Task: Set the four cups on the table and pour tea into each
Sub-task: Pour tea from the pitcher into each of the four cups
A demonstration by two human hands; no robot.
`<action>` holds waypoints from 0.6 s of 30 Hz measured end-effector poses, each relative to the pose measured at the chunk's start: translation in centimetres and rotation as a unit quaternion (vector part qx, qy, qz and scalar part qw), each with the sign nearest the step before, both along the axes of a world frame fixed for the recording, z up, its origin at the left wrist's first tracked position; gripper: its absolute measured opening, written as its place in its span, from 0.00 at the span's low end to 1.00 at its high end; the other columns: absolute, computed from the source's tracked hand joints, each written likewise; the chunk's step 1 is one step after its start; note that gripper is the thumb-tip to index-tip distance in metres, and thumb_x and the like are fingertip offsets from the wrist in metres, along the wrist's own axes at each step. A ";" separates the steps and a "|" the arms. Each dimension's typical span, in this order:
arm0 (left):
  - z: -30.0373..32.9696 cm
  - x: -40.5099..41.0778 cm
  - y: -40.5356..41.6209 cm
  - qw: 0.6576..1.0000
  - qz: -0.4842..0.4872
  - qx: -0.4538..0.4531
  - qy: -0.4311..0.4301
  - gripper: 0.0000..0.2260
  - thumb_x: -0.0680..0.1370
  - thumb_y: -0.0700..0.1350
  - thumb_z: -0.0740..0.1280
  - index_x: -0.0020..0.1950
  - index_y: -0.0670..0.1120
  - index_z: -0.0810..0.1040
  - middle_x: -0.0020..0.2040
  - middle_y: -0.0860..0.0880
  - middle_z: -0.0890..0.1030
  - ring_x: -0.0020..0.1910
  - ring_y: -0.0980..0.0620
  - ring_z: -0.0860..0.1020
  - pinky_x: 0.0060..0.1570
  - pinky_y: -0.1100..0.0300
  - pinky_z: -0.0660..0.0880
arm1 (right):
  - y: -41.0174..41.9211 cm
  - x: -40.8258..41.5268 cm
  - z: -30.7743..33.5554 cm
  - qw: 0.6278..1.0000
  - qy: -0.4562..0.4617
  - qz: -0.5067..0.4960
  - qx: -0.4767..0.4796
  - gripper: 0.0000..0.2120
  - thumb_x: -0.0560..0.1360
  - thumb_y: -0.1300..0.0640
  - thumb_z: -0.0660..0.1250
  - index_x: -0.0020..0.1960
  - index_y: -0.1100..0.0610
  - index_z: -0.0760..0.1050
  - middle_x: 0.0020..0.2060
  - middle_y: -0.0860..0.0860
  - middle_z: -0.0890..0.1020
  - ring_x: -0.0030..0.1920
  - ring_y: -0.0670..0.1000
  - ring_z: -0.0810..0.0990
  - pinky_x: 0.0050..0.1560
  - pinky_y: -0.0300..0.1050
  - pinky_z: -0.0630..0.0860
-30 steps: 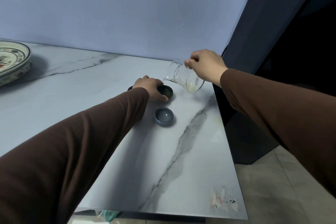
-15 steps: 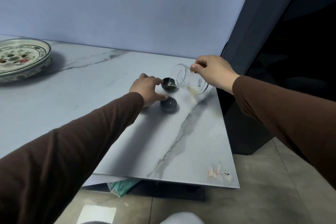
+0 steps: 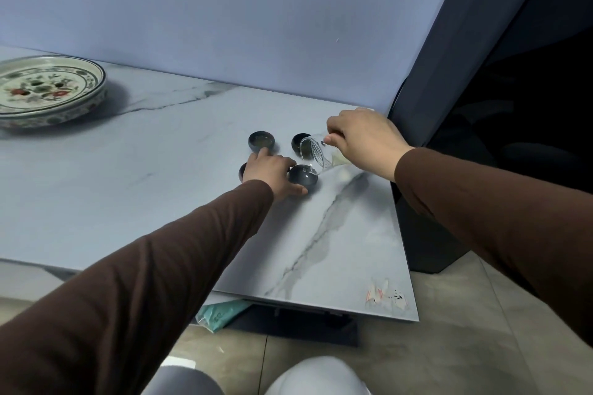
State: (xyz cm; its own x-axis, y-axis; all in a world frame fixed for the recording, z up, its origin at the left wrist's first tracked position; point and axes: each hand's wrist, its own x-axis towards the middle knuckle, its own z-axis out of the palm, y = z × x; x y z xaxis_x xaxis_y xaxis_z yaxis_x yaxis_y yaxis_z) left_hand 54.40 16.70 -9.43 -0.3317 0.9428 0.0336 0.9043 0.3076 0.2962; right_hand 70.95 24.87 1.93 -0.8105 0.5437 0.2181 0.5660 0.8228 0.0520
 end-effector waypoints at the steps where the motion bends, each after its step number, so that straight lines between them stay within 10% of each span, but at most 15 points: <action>1: 0.0 0.0 0.0 1.000 0.004 0.001 -0.001 0.26 0.66 0.67 0.70 0.58 0.55 0.79 0.54 0.47 0.79 0.58 0.43 0.69 0.52 0.54 0.63 | -0.1 -0.1 -0.1 1.000 -0.003 0.006 0.011 0.12 0.80 0.48 0.60 0.46 0.54 0.75 0.44 0.53 0.79 0.48 0.59 0.75 0.44 0.51 0.71; 18: -0.2 -0.2 1.2 1.000 -0.016 -0.023 0.009 0.26 0.65 0.70 0.67 0.56 0.56 0.80 0.50 0.52 0.81 0.58 0.47 0.69 0.56 0.52 0.64 | -1.2 -0.4 0.3 0.988 -0.043 0.081 0.126 0.13 0.81 0.48 0.60 0.49 0.56 0.76 0.44 0.53 0.79 0.49 0.58 0.75 0.38 0.47 0.64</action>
State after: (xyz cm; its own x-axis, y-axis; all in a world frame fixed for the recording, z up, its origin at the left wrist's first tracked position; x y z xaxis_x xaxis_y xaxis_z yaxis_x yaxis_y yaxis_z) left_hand 54.25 17.87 -9.59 -0.3012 0.9536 -0.0055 0.9187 0.2917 0.2665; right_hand 70.60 23.66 2.23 -0.9037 0.3430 0.2562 0.4127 0.8569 0.3087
